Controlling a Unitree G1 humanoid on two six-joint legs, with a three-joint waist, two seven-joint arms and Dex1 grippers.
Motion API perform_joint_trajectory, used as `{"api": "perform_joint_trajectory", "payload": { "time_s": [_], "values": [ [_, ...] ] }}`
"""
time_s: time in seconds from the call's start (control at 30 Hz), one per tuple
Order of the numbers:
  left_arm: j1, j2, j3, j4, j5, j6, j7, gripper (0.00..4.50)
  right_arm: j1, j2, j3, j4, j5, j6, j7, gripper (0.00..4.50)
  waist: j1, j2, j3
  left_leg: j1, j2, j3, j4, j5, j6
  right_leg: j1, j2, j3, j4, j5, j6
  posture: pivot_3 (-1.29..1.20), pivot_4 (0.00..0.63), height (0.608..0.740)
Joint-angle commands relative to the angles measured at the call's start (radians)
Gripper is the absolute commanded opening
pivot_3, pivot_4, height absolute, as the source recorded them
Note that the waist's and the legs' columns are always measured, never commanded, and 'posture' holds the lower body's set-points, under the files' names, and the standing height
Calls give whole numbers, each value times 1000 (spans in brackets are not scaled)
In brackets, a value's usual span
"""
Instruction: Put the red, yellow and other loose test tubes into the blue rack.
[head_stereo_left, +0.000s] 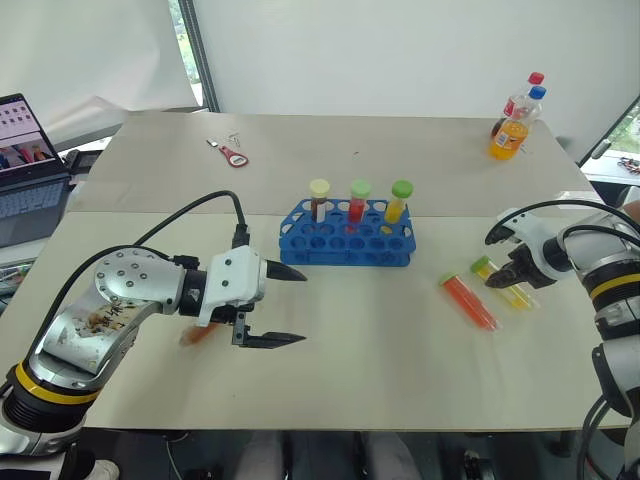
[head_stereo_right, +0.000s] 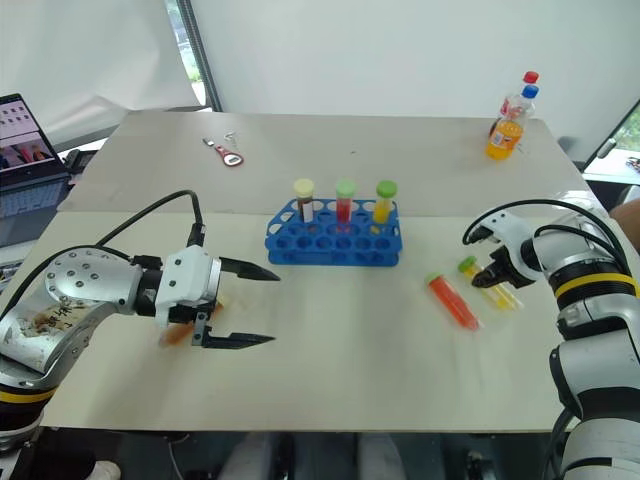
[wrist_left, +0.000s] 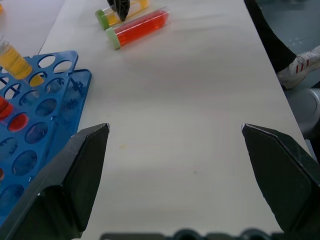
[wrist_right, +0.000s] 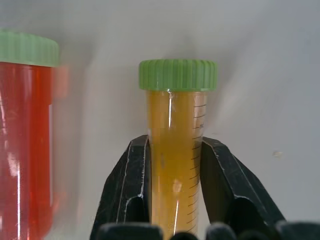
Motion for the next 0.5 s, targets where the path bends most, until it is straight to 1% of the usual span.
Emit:
{"api": "perform_joint_trajectory", "payload": {
  "time_s": [0.03, 0.07, 0.13, 0.17, 0.2, 0.27, 0.33, 0.4, 0.43, 0.5],
  "values": [
    [-1, -10, 9, -3, 10, -28, 7, 4500, -33, -20, -59, -20, 13, -7, 13, 975, 0, 0, 0, 0, 0, 0, 0, 0, 0, 0, 0, 0, 0, 0, 0, 0, 150, 733],
    [2, -16, 20, 3, 4, -22, 16, 4500, -37, -31, -82, -46, 28, -7, 19, 975, 0, 0, 0, 0, 0, 0, 0, 0, 0, 0, 0, 0, 0, 0, 0, 0, 150, 733],
    [11, -27, 39, 13, 3, -24, 35, 4500, -24, -61, -146, -164, 81, 11, 53, 975, 0, 1, 0, 0, 0, 0, 0, 0, 0, 0, 0, 0, 0, 0, 0, 0, 150, 733],
    [15, -38, 49, 16, -4, -17, 48, 4500, 1, -73, -195, -253, 121, 13, 61, 975, 0, 1, 0, 0, 0, 0, 0, 0, 0, 0, 0, 0, 1, 0, 0, 0, 150, 733],
    [16, -52, 58, 18, -13, -8, 65, 4500, 27, -78, -249, -351, 169, 55, 60, 974, 1, 1, 1, 0, 0, -1, 0, 0, 0, -1, 0, 0, 1, 0, 0, 0, 150, 733],
    [17, -78, 74, 20, -35, 14, 95, 4500, 106, -55, -381, -539, 271, 72, 28, 972, 1, 1, 0, 0, 1, -2, 0, 0, 0, -1, 0, -1, 2, 0, 0, 0, 150, 733],
    [23, -100, 94, 19, -57, 33, 122, 4500, 187, 29, -531, -700, 375, 70, -46, 971, 1, 0, 0, 0, 1, -4, 0, 0, 0, -1, 1, -2, 2, 0, 0, 0, 150, 733],
    [29, -116, 106, 17, -62, 34, 141, 4500, 254, 132, -637, -821, 441, 66, -149, 970, 0, 0, 0, 0, 2, -6, 0, 0, 0, 1, 1, -2, 2, 0, 0, 0, 150, 733],
    [30, -121, 109, 17, -62, 33, 149, 4500, 279, 178, -668, -865, 459, 65, -203, 969, 0, 0, 0, 0, 1, -8, 0, 0, 0, 1, 1, -2, 2, 0, 0, 0, 150, 733],
    [33, -140, 115, 16, -70, 28, 165, 4500, 333, 300, -705, -934, 469, 4, -335, 969, 1, 0, 0, 0, 1, -8, 2, 0, -1, 1, 0, -2, 3, 0, 0, 0, 150, 733]
  ]
}}
